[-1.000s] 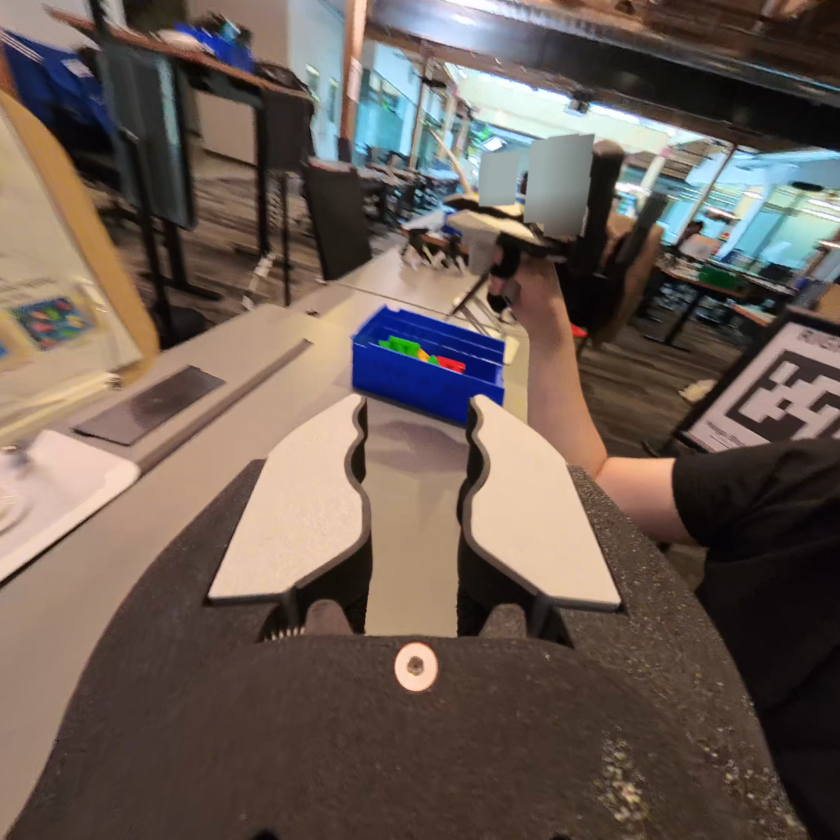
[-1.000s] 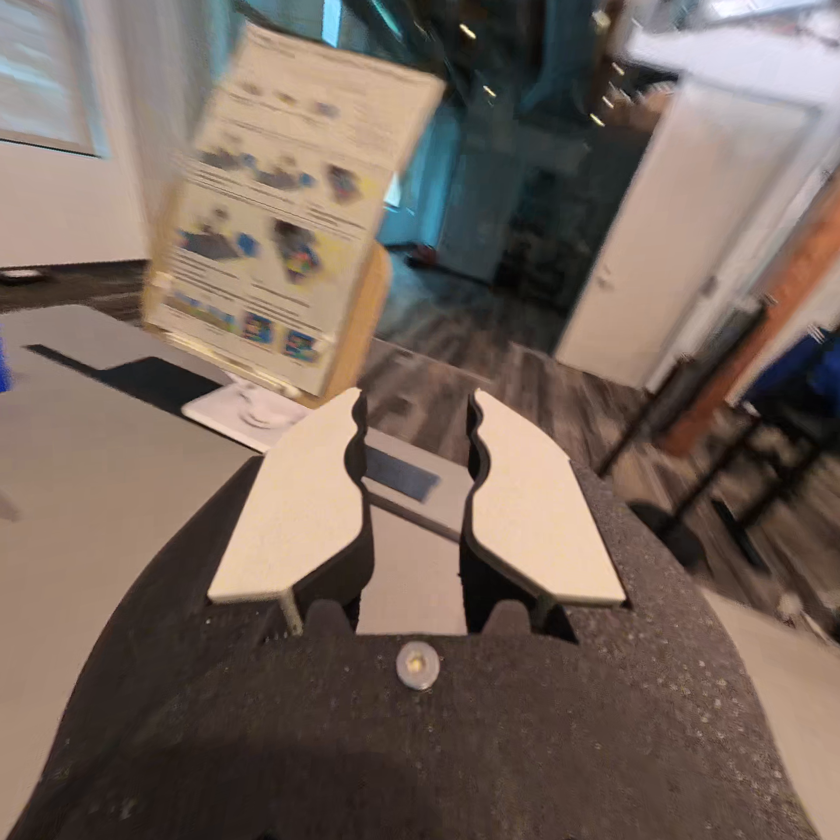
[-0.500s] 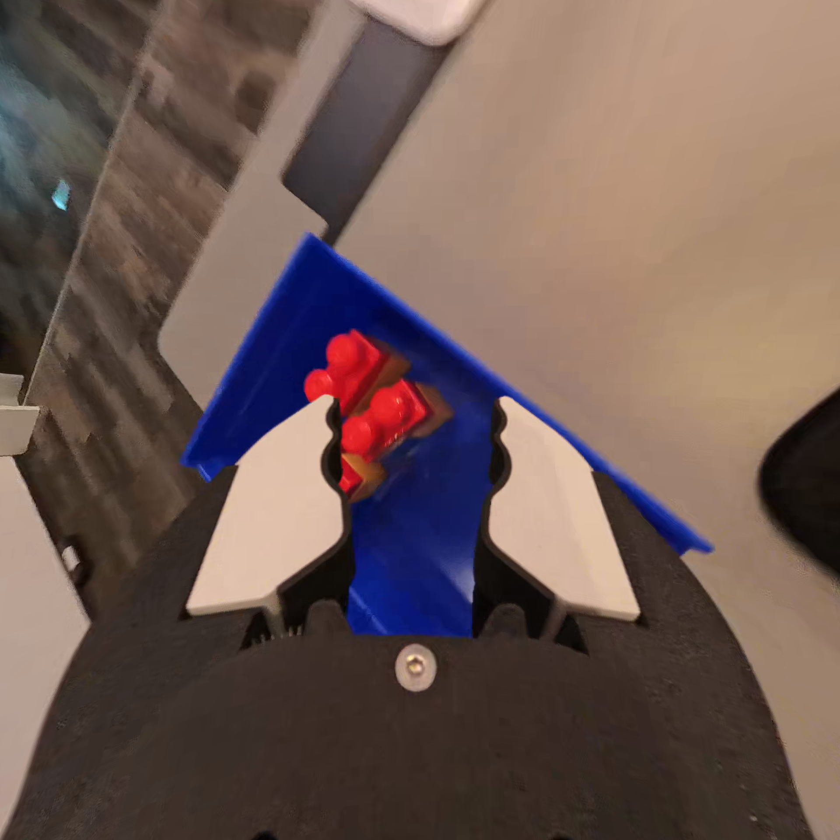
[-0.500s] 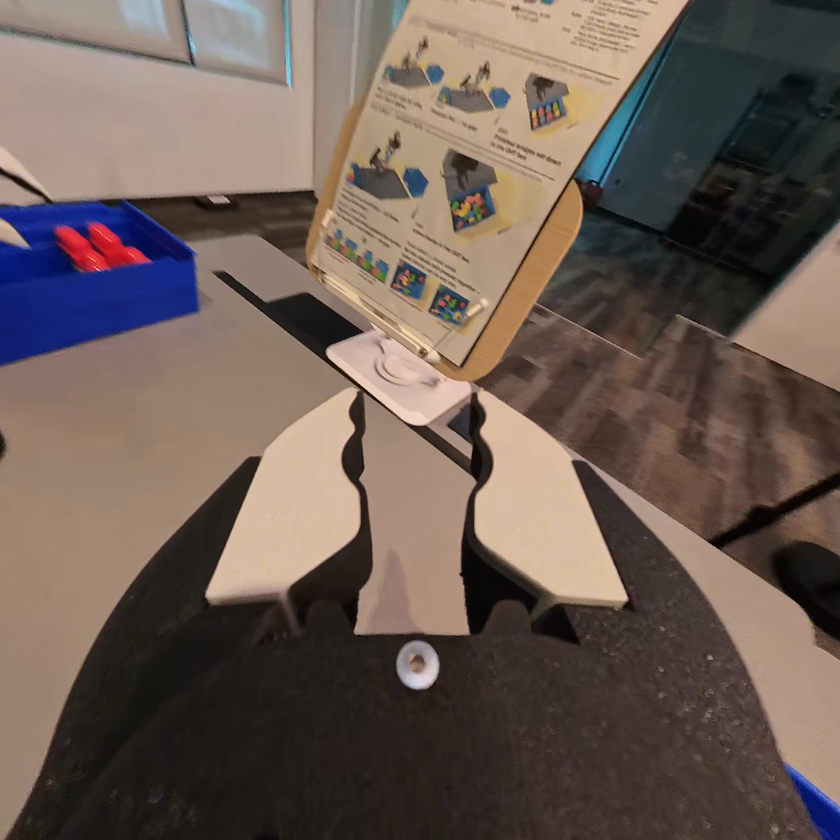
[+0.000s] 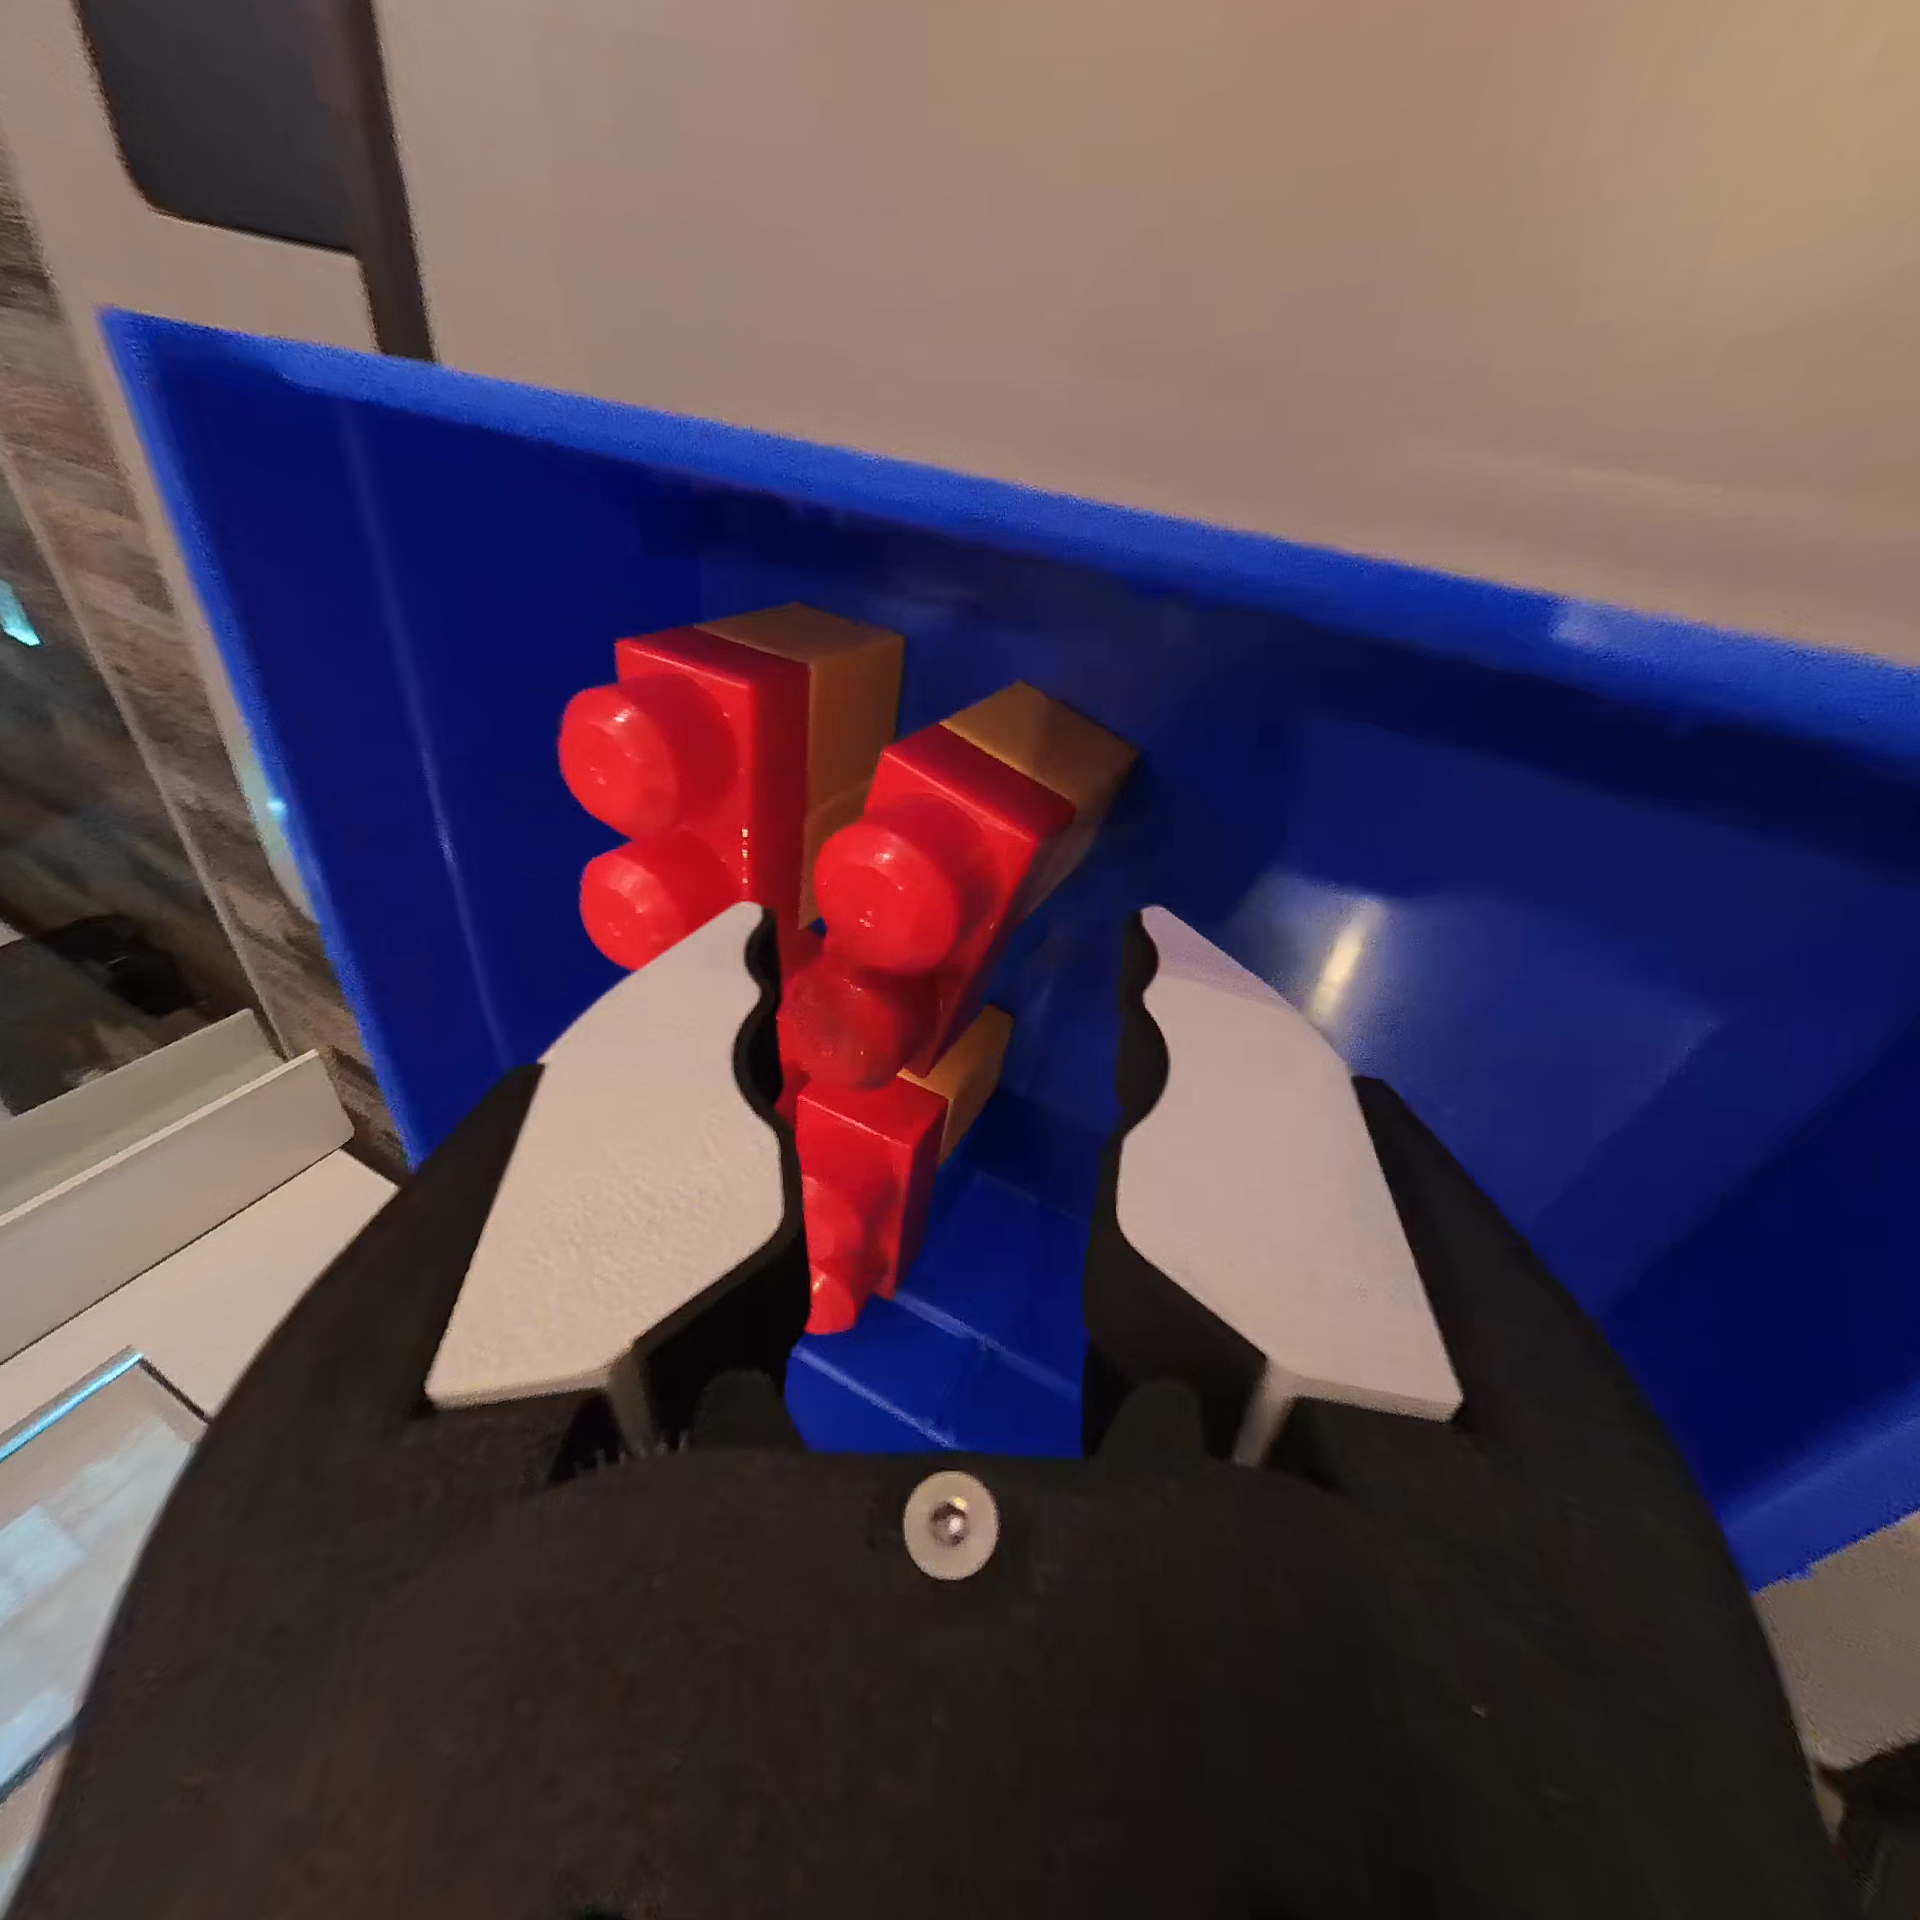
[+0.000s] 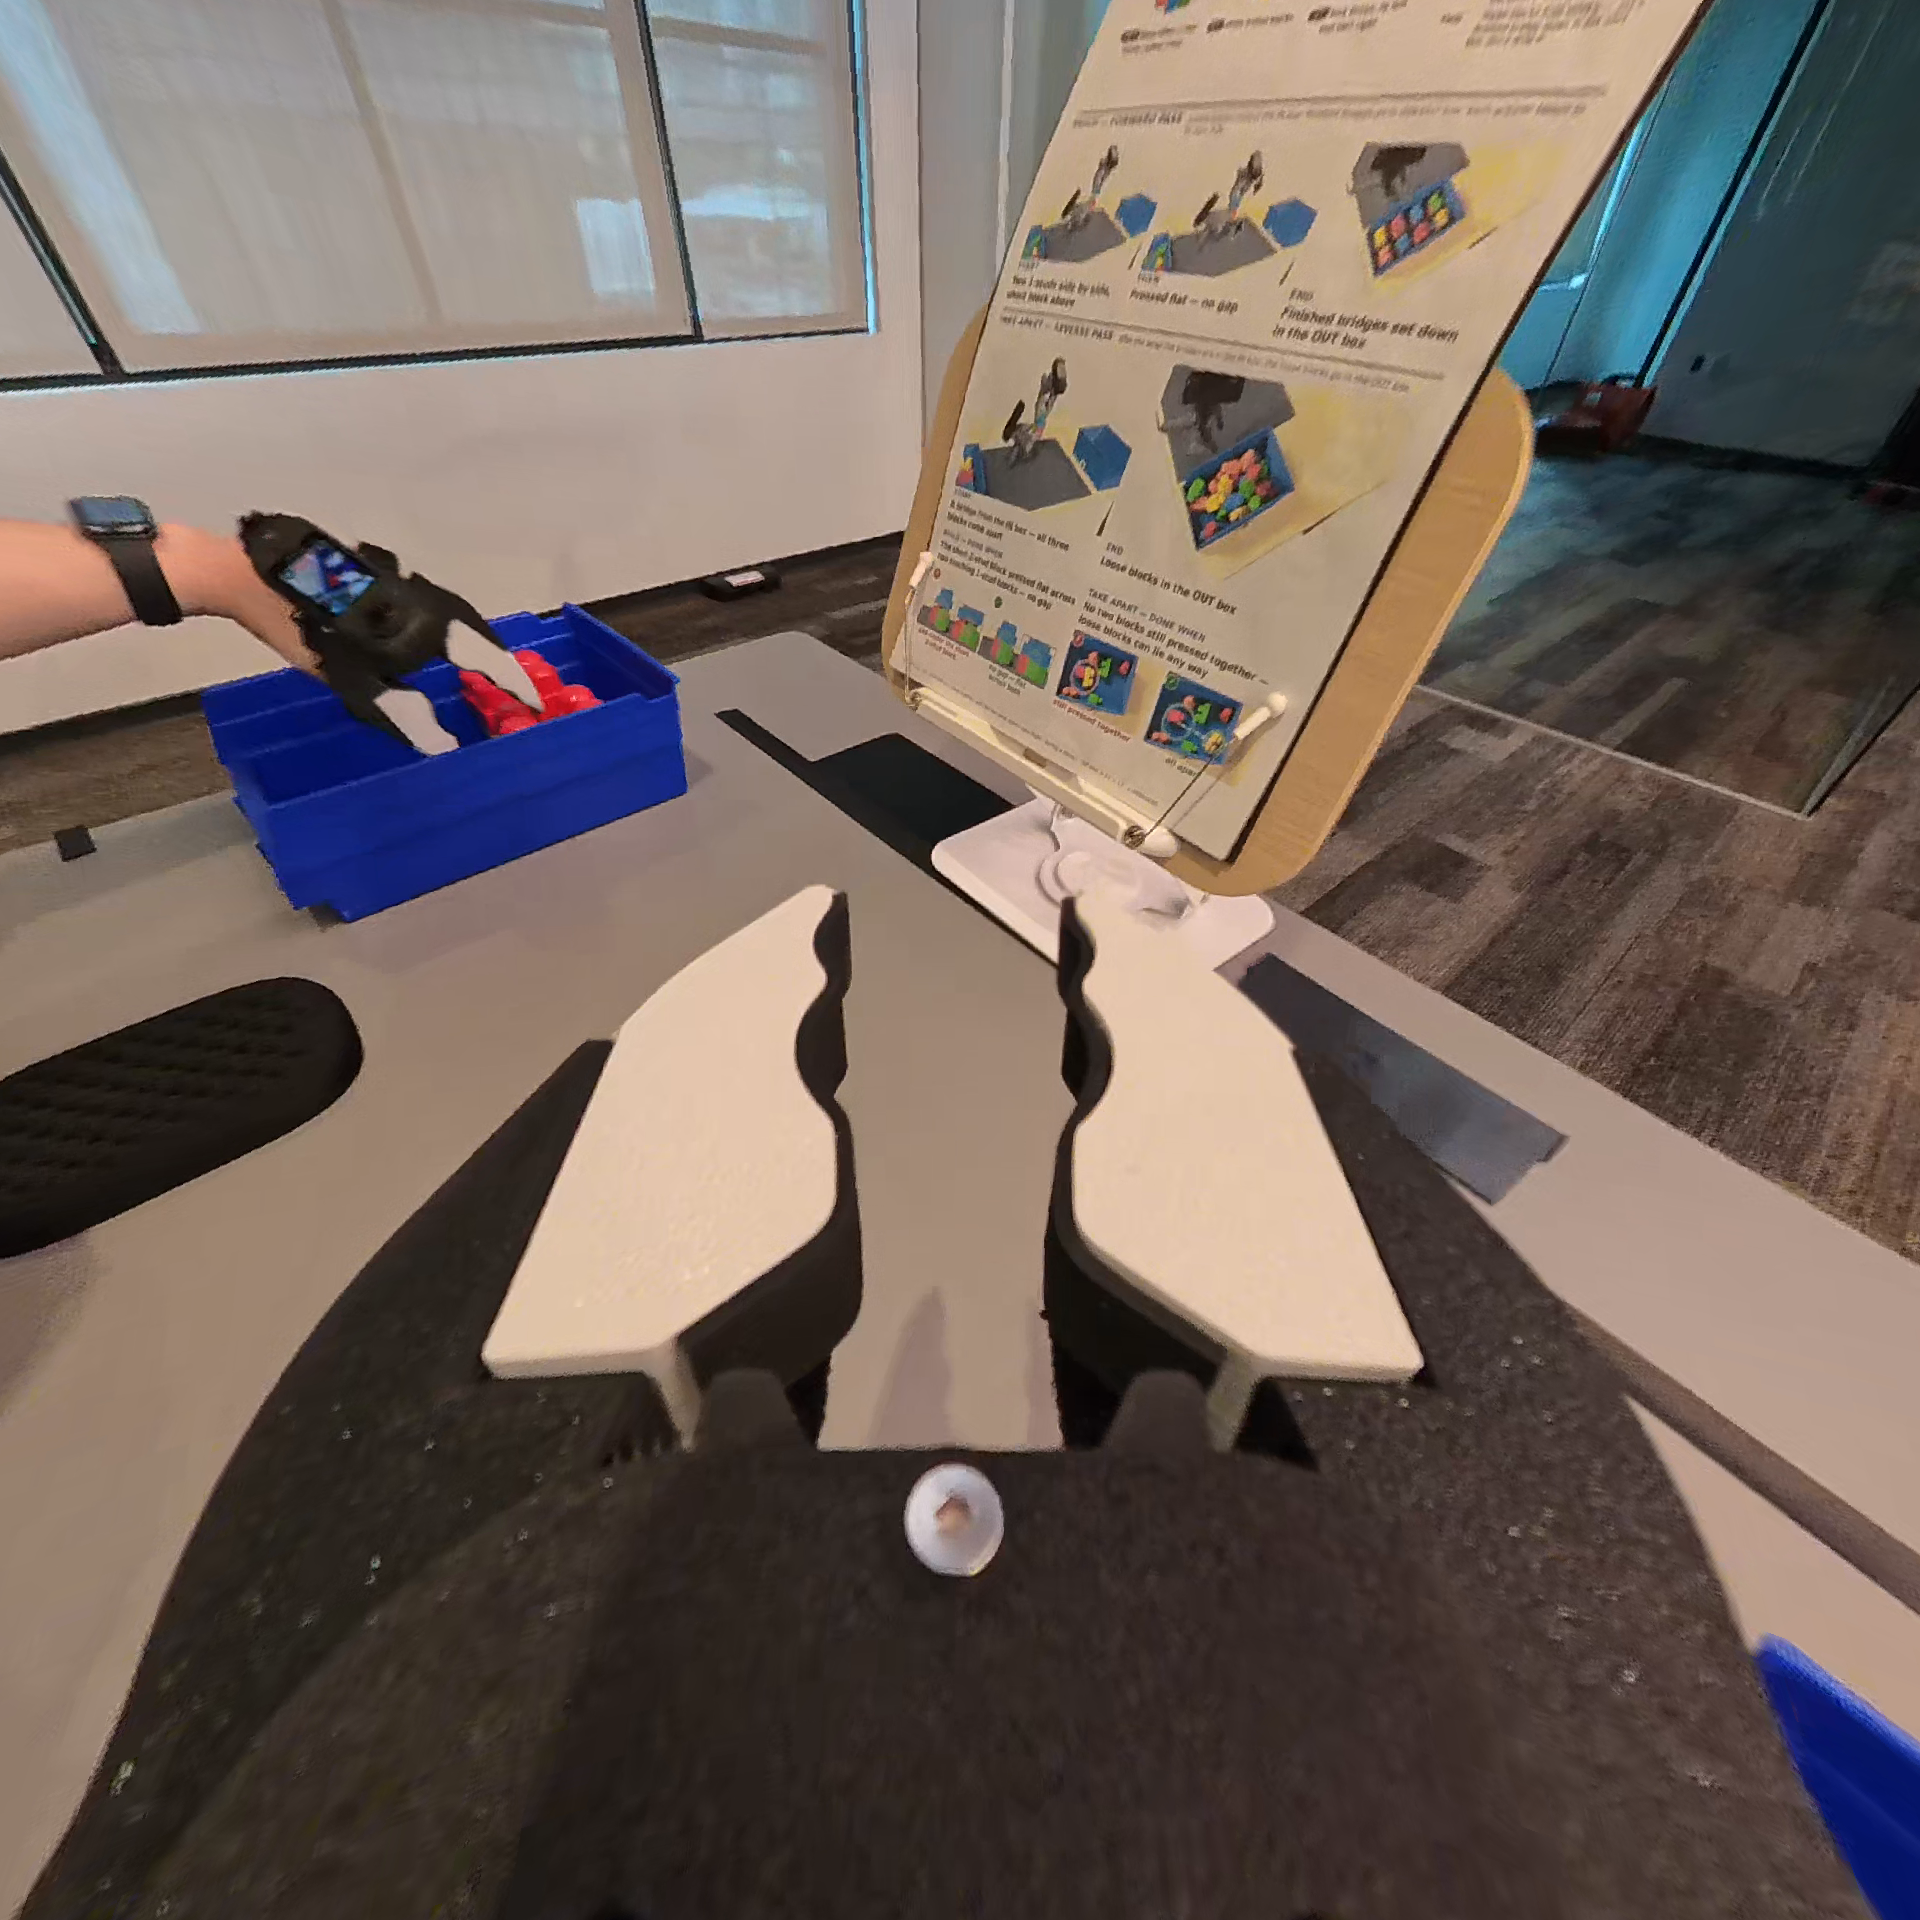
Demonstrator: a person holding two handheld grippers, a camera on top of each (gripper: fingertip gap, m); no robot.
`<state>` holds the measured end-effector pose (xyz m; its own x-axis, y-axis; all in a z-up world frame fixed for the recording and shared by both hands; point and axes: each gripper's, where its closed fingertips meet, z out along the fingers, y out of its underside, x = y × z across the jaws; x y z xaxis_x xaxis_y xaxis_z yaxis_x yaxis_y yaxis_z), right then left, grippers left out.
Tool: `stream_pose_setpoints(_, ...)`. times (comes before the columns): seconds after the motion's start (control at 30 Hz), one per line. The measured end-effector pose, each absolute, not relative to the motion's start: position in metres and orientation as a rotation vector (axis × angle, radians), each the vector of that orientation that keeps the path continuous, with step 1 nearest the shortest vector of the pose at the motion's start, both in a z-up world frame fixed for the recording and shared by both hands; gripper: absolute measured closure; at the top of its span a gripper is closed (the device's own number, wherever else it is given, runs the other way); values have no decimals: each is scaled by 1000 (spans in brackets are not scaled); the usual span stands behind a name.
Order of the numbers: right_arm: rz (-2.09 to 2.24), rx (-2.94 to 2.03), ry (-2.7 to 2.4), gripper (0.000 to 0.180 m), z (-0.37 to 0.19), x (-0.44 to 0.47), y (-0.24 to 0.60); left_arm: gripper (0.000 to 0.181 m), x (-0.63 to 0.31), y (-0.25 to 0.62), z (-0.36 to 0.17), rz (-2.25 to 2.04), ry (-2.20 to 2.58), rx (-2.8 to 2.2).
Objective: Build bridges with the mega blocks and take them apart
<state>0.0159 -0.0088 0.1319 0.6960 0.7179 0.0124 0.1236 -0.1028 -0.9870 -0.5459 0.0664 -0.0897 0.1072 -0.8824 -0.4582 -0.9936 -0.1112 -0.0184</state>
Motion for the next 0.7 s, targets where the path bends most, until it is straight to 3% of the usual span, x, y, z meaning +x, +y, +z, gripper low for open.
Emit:
stream_pose_setpoints(0.2,806,-1599,-788,145,126,-19,-15,118,-559,78,-116,477,1951,-2084)
stream_pose_setpoints(0.4,849,-1675,-832,145,105,-33,-7,140,-550,82,-115,343,1790,-2144)
stream_pose_setpoints(0.53,902,-1671,-838,145,103,-42,-7,140,-545,82,-69,261,1526,-2083)
stream_pose_setpoints(0.7,999,-1626,-868,147,106,-77,-9,140,-499,62,49,-129,1021,-1901)
